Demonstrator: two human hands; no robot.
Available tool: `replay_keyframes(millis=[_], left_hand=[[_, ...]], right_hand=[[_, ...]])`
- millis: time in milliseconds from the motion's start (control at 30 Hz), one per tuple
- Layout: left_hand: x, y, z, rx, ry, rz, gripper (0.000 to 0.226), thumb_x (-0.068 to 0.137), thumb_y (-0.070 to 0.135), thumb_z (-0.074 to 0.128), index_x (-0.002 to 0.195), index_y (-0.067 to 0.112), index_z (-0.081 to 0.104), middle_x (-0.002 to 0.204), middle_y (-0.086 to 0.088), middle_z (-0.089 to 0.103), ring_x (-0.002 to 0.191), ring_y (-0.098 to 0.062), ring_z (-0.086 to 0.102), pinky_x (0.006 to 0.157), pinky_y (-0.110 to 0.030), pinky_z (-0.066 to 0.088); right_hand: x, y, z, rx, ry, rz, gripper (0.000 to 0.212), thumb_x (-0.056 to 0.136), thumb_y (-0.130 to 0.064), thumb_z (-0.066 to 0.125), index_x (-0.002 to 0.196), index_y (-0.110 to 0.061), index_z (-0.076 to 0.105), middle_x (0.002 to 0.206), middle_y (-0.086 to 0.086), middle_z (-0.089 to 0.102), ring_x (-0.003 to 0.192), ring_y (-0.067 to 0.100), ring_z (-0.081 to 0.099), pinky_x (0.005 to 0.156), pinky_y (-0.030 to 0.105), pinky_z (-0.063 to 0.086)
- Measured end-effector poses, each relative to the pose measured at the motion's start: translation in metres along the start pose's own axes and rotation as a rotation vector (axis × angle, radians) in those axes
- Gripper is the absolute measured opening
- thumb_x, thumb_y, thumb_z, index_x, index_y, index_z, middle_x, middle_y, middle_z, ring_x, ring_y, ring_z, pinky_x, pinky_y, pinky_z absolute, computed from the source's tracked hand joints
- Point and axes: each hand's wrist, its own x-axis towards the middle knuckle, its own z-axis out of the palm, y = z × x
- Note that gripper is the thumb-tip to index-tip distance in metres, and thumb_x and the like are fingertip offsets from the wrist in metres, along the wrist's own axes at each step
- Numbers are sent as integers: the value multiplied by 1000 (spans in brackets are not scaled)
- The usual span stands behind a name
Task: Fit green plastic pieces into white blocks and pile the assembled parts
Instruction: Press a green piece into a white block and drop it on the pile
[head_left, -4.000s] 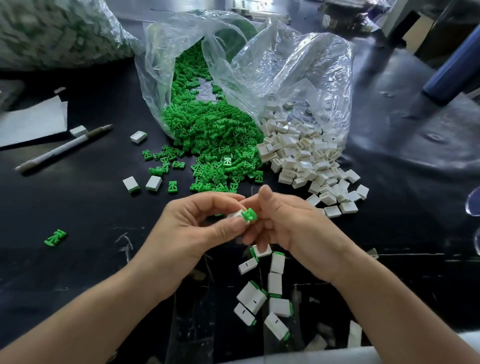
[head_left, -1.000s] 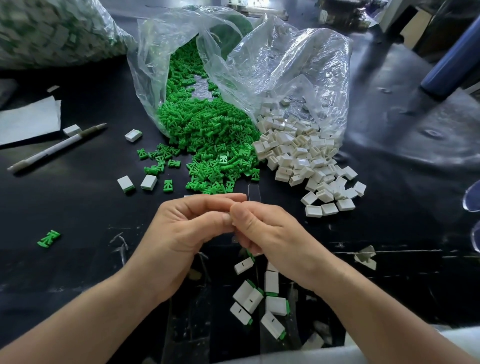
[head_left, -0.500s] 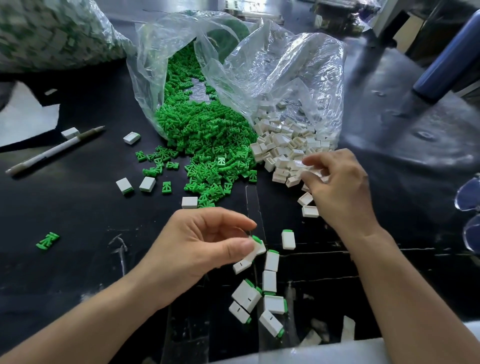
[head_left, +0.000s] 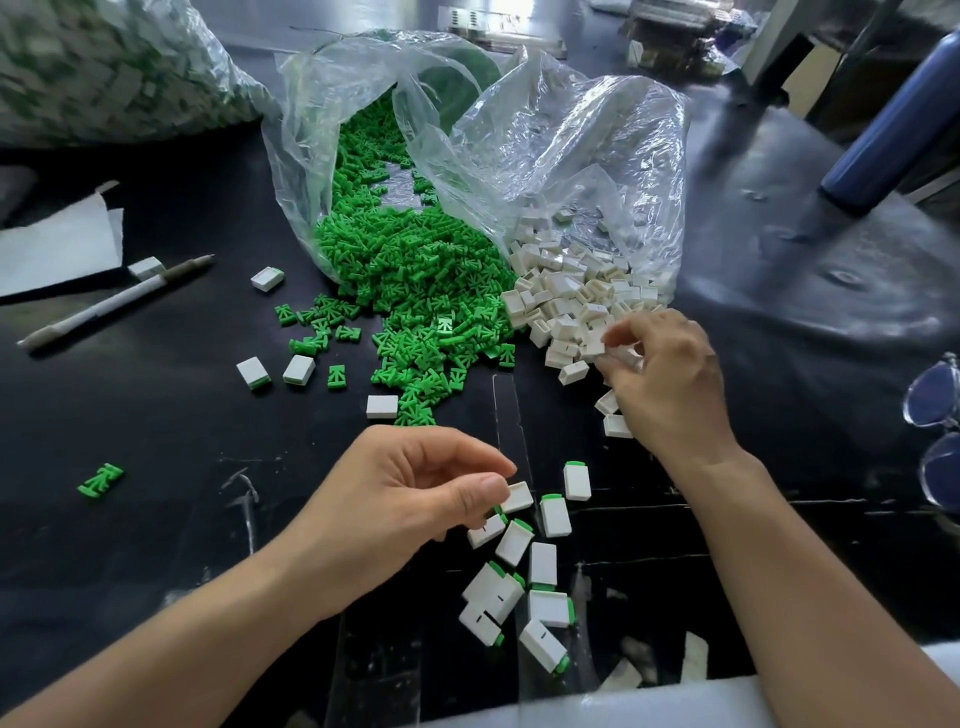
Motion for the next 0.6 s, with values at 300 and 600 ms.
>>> replay_keyframes(millis=[300,600], left_hand=[[7,-11,-4,31,254,-6,38,71,7,73,98,34,68,95,15,70,70,-6,66,59,-14,50],[8,-5,-3,-67,213,57,38,71,-13,67,83,22,75,75,-6,73,64,-8,67,56,-13,50]], right_hand=[[-25,-38,1,609,-200,-201,22,79,-11,69,83,-28,56,72,-16,57,69,-8,55,64,6,41],[-42,-54,8,766,-425,-251,18,78,-23,69,76,-32,54,64,-13,58,58,0,54,55,11,42]])
